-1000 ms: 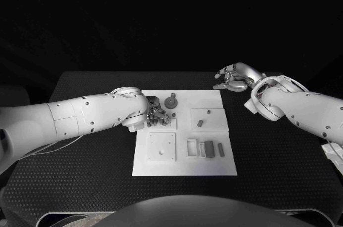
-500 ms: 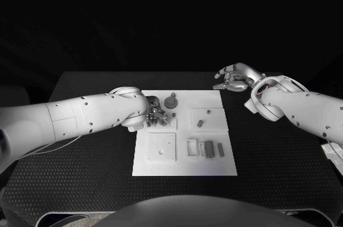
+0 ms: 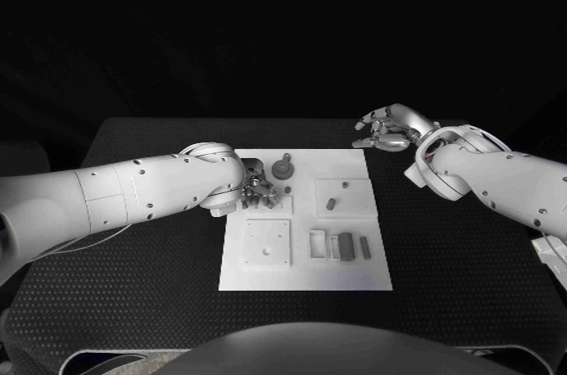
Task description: Assemble the parts on the task board
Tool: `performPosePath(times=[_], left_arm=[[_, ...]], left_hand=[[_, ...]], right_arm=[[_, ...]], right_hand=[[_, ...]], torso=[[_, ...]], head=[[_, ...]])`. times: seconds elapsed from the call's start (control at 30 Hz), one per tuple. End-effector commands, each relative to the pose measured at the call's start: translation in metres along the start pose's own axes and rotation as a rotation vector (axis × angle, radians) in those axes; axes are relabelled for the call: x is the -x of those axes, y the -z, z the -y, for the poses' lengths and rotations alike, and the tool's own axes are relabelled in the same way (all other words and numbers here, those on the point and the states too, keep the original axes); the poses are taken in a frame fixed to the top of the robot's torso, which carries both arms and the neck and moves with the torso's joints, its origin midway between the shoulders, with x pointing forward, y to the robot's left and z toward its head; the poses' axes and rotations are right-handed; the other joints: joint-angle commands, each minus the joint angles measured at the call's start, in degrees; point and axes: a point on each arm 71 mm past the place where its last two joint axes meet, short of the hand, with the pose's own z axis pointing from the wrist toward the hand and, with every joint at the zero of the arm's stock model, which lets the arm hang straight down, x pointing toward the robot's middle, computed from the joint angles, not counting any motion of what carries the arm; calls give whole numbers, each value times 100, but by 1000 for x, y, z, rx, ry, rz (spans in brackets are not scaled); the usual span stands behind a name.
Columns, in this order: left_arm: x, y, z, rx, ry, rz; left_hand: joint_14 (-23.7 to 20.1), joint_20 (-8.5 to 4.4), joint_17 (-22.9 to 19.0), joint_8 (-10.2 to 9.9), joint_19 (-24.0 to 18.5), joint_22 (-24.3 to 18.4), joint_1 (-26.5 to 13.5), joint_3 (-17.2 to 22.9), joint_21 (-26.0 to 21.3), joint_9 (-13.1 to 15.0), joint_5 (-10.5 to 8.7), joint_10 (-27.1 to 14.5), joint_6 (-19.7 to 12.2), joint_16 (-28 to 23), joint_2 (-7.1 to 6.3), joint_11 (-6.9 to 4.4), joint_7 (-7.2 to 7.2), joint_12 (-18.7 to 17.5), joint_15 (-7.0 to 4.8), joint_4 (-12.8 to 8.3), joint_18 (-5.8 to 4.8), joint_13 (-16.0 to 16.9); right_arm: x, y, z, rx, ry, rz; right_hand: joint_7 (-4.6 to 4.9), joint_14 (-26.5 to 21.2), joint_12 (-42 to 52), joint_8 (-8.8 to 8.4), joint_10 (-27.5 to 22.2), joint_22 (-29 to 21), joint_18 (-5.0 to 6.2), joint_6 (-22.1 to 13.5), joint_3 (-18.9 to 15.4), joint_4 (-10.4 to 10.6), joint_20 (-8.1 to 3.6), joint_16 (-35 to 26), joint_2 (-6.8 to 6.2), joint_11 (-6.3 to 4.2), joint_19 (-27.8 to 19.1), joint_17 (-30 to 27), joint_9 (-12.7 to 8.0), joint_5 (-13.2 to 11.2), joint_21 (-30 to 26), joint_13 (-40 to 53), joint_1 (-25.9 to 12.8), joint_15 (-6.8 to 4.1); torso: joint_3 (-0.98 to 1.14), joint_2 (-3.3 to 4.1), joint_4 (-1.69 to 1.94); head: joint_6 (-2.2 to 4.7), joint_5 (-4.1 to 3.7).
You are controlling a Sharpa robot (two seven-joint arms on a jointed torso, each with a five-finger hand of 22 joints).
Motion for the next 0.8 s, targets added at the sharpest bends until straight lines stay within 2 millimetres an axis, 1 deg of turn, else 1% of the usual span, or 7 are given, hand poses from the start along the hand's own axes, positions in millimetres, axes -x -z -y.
performPosePath(times=[0.03, 0.13, 0.27, 0.43, 0.8], left_arm=[[-3, -1, -7, 36, -36, -10], [-2, -1, -7, 33, -29, 0], [-1, -1, -7, 31, 9, 10], [-1, -2, -9, 35, 82, 13], [-7, -3, -17, 52, 202, -9]], left_hand=[[-26, -5, -7, -39, -49, 121, 467, 412, 11, -6, -45, -31, -53, 22, 432, -4, -2, 23, -4, -384, 60, 14], [-28, -4, -10, -49, -50, 121, 476, 401, 10, -18, -126, -41, -57, 24, 447, -2, 1, 21, -4, -383, 59, 41], [-28, -4, -11, -51, -51, 121, 476, 398, 9, -21, -143, -43, -57, 24, 452, -1, 2, 21, -4, -381, 59, 48], [-28, -4, -11, -63, -46, 121, 459, 367, 11, -34, -202, -52, -64, 32, 476, 5, 8, 30, -4, -374, 58, 89], [-54, 2, -13, -78, -65, 120, 436, 325, 2, -41, -219, -83, -88, 29, 489, 21, 23, 27, 4, -380, 55, 124]], right_arm=[[-1, 0, -1, 7, 0, -12], [-1, 0, -1, 7, 0, -12], [-1, 0, -1, 7, 0, -12], [-1, 0, -1, 6, 0, -12], [-1, 0, 0, 5, 0, -12]], right_hand=[[76, 1, 33, 21, -47, 83, 98, 0, 5, 38, 3, 25, -4, 10, -27, -6, -9, -1, -26, -11, -43, -44], [76, 0, 34, 21, -48, 83, 98, 0, 5, 38, 3, 26, -4, 10, -27, -6, -10, -1, -26, -12, -43, -44], [76, 0, 34, 22, -48, 83, 98, 0, 5, 38, 3, 26, -4, 10, -27, -7, -10, -1, -26, -13, -43, -44], [76, 0, 36, 22, -48, 84, 98, 0, 5, 38, 3, 27, -4, 10, -27, -8, -10, -1, -27, -14, -43, -44], [76, -1, 38, 24, -49, 84, 98, -1, 4, 38, 3, 28, -5, 10, -27, -9, -11, -1, -27, -17, -42, -43]], torso=[[2, 0, -3], [1, 1, -2], [1, 1, -3], [6, 0, -4], [2, 1, -6]], head=[[0, 4], [0, 2], [0, 6], [0, 6], [0, -4]])
